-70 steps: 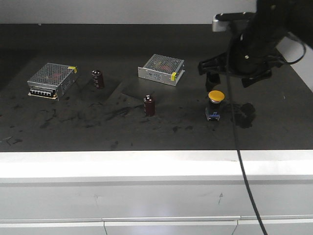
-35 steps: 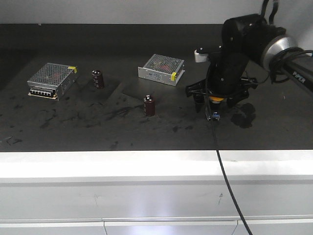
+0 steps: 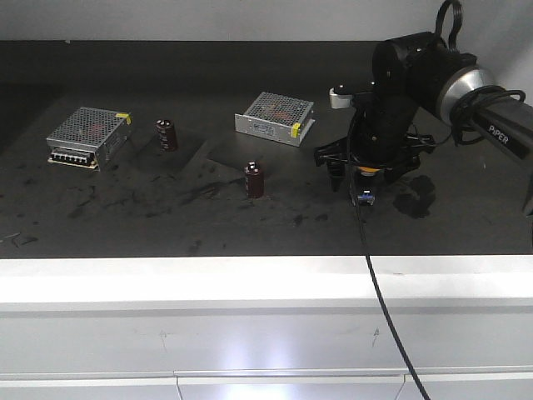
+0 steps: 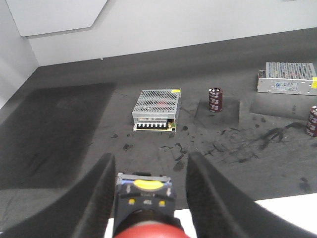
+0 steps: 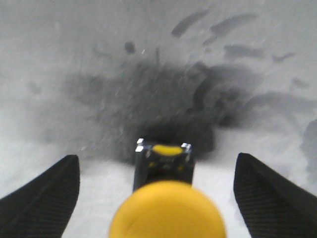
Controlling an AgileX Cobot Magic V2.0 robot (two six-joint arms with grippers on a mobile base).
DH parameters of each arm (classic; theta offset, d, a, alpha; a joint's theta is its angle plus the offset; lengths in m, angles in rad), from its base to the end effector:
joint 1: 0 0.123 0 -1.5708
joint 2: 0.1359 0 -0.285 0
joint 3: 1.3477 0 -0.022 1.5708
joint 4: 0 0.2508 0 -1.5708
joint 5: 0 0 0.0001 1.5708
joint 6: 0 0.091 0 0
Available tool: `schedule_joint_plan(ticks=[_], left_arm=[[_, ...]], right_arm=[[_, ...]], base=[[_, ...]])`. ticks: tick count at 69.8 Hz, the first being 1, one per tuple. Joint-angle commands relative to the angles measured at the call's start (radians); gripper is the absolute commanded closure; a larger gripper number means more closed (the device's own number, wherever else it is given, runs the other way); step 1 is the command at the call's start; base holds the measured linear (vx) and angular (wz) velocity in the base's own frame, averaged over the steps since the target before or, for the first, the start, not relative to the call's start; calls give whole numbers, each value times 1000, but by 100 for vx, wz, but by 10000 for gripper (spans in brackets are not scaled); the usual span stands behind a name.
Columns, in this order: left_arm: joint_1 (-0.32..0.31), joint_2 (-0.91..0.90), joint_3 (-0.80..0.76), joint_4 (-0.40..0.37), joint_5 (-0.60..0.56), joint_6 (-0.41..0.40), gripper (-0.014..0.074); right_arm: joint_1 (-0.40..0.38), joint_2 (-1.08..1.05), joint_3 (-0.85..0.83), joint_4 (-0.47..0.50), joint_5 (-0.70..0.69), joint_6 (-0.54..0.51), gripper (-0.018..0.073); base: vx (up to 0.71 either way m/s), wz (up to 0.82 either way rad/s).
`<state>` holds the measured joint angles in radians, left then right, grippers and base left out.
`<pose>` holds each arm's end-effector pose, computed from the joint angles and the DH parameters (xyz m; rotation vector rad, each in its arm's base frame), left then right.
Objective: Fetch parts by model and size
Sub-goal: 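Close the right gripper on the yellow switch and lift it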
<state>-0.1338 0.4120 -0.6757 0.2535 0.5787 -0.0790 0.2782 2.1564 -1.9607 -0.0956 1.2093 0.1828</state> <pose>0.0738 0.0027 0.3592 0.1401 1.7779 0.1233 0.4471 0.1192 0.2440 -0.1692 2.8688 -0.0477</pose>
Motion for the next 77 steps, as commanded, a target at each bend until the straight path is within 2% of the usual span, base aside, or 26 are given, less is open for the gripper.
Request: schedule_joint_plan(ticks=[1, 11, 21, 31, 44, 69, 77], left_arm=[[-3, 6, -25, 8, -70, -2, 603], [-3, 6, -25, 4, -70, -2, 603], [-3, 6, -25, 1, -70, -2, 603], [-3, 6, -25, 1, -70, -2, 603], [-3, 6, -25, 1, -70, -2, 603], [-3, 6, -25, 1, -69, -2, 603], [-3, 6, -25, 1, -56, -2, 603]], right_arm=[[-1, -52, -30, -20, -27, 8, -35], [-1, -52, -30, -23, -43, 13, -13], [-1, -52, -30, -38, -44, 36, 85], [-1, -52, -30, -42, -40, 54, 270], [-1, -52, -30, -40, -38, 54, 573], [3, -88, -19, -39, -7, 53, 568], [3, -152, 54, -30, -66, 53, 568]], base=[[0, 0], [0, 0], [0, 0], [0, 0], [0, 0], [0, 0], [0, 0]])
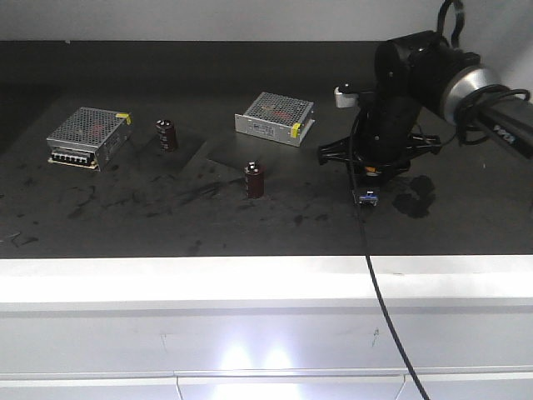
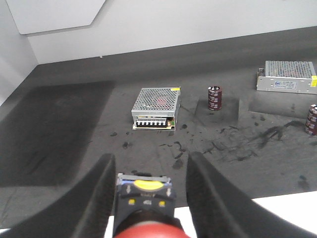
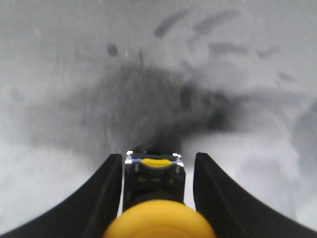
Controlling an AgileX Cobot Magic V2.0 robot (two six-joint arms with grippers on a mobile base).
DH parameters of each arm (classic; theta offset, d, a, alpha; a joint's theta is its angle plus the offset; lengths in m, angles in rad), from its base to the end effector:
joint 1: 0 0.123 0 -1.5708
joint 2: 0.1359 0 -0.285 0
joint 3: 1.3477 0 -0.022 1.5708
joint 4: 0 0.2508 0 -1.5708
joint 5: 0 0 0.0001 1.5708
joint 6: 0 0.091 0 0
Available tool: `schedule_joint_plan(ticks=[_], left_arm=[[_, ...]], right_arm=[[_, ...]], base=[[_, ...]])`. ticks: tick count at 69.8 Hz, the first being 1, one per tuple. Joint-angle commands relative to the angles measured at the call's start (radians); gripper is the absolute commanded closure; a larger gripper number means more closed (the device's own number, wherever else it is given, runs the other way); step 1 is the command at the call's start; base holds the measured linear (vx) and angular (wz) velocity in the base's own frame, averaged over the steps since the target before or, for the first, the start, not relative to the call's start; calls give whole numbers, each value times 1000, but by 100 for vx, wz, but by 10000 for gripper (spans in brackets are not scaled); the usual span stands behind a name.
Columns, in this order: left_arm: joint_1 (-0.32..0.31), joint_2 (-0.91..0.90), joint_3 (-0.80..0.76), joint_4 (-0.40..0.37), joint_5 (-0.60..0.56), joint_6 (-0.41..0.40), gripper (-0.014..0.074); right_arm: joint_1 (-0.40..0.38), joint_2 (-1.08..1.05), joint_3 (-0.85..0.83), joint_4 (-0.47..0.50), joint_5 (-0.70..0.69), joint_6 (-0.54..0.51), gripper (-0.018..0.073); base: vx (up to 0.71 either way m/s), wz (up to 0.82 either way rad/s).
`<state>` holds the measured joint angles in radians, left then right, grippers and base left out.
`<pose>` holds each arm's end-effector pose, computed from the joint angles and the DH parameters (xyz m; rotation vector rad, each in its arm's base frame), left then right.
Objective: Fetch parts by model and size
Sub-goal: 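Close the right gripper on the yellow switch and lift it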
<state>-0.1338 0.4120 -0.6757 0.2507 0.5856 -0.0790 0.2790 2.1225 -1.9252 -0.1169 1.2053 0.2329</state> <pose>0.0736 0.0027 0.3585 0.1385 1.7851 0.1213 0.4407 0.1159 0.2501 -0.1058 2.8633 -0.0658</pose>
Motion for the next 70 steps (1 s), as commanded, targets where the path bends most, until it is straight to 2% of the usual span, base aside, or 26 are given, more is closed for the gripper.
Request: schedule_joint_plan(ticks=[1, 17, 39, 70], left_arm=[[-3, 6, -25, 3, -61, -2, 603], [-3, 6, -25, 3, -23, -2, 603], [-3, 6, -25, 3, -13, -2, 603], [-3, 6, -25, 3, -14, -2, 603]], right_arm=[[2, -135, 32, -9, -74, 3, 568], [2, -339, 292, -11, -312, 3, 568], [0, -645, 667, -61, -628, 2, 568], [0, -1068, 1053, -131, -859, 2, 568]], base=[[0, 0], [0, 0], [0, 0], [0, 0]])
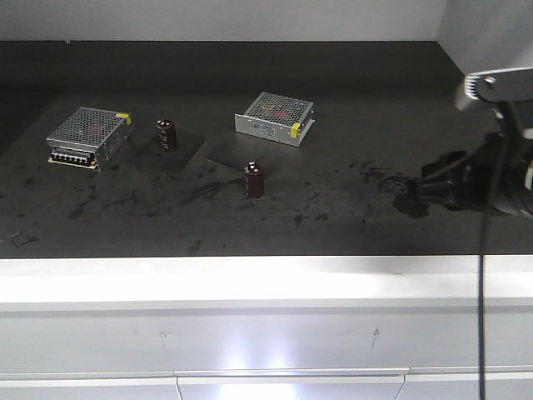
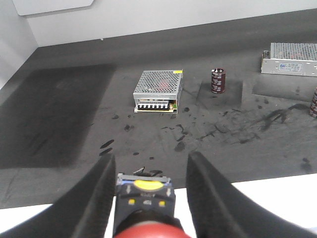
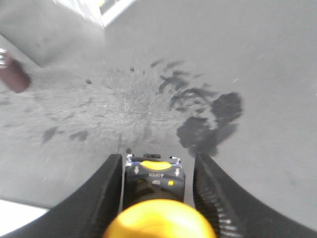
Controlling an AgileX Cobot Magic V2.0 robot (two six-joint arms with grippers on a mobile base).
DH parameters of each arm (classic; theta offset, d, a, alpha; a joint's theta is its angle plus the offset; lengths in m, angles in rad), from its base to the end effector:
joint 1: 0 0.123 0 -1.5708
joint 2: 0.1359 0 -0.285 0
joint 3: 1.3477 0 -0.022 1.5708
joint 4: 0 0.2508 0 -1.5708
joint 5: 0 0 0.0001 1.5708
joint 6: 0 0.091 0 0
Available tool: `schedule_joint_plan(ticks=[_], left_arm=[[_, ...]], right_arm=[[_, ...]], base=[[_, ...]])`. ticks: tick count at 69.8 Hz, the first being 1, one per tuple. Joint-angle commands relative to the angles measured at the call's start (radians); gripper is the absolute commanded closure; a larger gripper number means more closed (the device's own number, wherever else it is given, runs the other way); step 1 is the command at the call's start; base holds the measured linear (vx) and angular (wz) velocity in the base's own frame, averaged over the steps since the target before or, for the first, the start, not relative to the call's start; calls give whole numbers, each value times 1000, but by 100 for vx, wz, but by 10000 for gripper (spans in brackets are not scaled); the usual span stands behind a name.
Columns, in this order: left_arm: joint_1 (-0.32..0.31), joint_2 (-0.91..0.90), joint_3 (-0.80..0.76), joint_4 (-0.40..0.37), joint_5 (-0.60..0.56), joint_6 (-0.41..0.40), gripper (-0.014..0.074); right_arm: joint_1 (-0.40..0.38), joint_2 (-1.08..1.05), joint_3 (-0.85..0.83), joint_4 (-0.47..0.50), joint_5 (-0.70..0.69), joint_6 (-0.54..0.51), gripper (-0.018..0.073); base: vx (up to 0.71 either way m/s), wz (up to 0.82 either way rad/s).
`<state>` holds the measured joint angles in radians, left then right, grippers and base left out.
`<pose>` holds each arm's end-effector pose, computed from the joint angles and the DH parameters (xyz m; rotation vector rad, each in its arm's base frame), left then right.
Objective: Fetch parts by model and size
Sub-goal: 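Close the right gripper on the yellow switch and lift it, then drive the base away from the bench holding both switches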
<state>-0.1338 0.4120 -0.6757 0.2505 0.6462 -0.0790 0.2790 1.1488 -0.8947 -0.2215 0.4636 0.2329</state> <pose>0.0723 0.0040 0.3534 0.1325 1.8450 0.1308 0.2372 0.0586 0.3237 -0.2122 2.1786 0.0691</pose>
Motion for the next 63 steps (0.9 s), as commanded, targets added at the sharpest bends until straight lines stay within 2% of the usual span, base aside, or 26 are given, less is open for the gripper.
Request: schedule_joint_plan(ticks=[1, 39, 63], left_arm=[[-3, 6, -25, 4, -75, -2, 603], [-3, 6, -25, 4, -76, -2, 603], [-3, 6, -25, 4, -63, -2, 603]], right_arm=[[0, -108, 33, -28, -120, 2, 568], [0, -605, 367, -103, -269, 2, 568], [0, -777, 455, -102, -288, 3, 568]], base=[[0, 0], [0, 0], [0, 0]])
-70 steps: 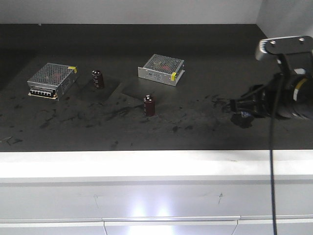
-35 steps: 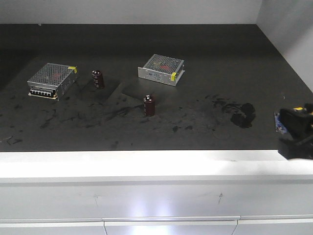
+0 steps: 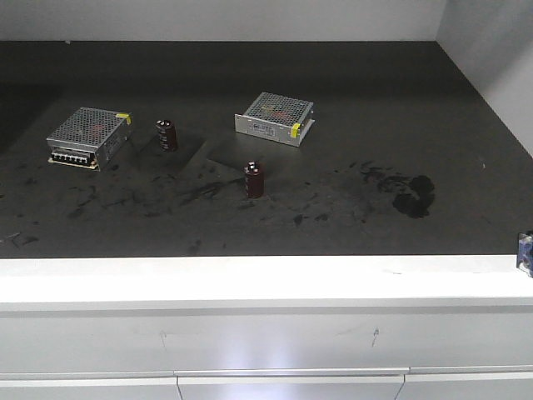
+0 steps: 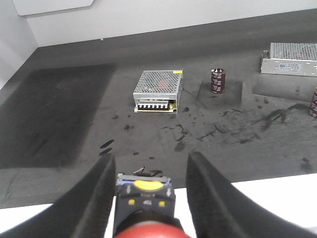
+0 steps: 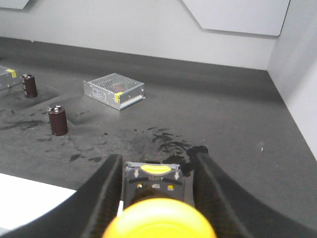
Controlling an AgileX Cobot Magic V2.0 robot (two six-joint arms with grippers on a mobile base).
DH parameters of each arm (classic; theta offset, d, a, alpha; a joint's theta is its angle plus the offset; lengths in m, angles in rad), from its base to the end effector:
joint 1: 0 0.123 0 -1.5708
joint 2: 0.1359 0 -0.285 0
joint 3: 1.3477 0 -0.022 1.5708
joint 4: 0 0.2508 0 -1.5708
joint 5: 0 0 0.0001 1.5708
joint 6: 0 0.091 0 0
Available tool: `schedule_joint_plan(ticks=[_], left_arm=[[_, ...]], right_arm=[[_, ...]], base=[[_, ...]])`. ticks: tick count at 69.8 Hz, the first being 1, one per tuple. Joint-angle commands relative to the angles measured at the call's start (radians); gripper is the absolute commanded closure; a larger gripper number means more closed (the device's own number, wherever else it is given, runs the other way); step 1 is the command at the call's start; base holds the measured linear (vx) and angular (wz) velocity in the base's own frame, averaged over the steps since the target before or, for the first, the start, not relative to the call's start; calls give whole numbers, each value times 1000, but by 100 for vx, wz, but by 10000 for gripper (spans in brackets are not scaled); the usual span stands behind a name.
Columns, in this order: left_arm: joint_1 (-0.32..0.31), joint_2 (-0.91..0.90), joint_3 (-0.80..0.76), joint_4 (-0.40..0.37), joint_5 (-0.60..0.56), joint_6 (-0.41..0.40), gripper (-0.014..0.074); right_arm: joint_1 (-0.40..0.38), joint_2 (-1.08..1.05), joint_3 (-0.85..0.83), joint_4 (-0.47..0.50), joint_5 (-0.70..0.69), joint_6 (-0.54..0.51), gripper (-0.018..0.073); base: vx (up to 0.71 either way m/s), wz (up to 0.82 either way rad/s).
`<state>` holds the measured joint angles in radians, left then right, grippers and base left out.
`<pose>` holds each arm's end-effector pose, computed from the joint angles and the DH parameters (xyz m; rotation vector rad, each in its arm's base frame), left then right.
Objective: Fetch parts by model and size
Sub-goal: 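Drive the base away from the bench holding both switches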
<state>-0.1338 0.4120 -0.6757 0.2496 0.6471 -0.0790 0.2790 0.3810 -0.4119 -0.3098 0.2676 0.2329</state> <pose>0.0723 0.0040 0.3533 0.1322 1.8460 0.1299 0.0871 0.0173 0.3027 -0.2344 1.6923 0.0892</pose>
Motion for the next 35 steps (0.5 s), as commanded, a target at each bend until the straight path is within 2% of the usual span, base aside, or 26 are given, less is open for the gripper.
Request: schedule_joint_plan(ticks=[1, 35], left_arm=[[-3, 6, -25, 4, -63, -2, 603], [-3, 6, -25, 4, -55, -2, 603]], right_arm=[[0, -10, -28, -14, -94, 3, 568], [0, -10, -28, -12, -93, 3, 568]], base=[[0, 0], [0, 0]])
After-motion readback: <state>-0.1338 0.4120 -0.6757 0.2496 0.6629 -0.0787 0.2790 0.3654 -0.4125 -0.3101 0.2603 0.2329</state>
